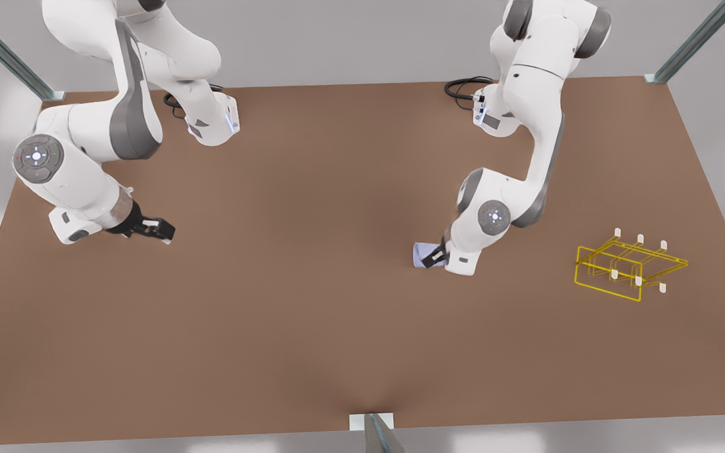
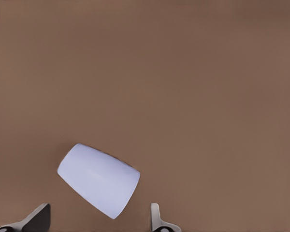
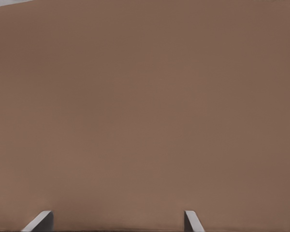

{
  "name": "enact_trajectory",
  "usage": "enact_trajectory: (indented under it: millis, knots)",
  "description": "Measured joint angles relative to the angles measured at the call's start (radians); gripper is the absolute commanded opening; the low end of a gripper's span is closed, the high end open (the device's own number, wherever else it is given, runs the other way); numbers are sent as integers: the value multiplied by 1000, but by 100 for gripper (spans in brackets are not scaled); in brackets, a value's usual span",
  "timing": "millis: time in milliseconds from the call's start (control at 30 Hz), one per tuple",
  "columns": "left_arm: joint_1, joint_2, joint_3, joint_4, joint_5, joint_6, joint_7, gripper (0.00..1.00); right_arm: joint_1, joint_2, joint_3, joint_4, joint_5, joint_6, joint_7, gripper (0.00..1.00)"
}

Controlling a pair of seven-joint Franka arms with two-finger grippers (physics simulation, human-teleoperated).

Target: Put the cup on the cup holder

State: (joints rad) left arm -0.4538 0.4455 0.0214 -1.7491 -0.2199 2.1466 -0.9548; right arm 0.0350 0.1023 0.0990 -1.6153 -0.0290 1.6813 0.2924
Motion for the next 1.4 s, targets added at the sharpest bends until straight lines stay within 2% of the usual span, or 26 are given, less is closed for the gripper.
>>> enact_trajectory:
  millis: [433, 667, 833, 1400]
  knots:
    - [-6, 56, -27, -124, -1, 141, -593, 100, 15, 51, -1, 27, -9, -7, -157, 100]
    - [-8, 92, -29, -111, -4, 193, -797, 100, 11, 69, -1, 45, -8, -8, -204, 100]
    - [-8, 143, -29, -32, -6, 203, -903, 100, 11, 69, -1, 46, -8, -8, -229, 100]
    - [-21, 250, -29, 1, 6, 218, -1153, 100, 9, 75, -2, 47, -8, -9, -275, 100]
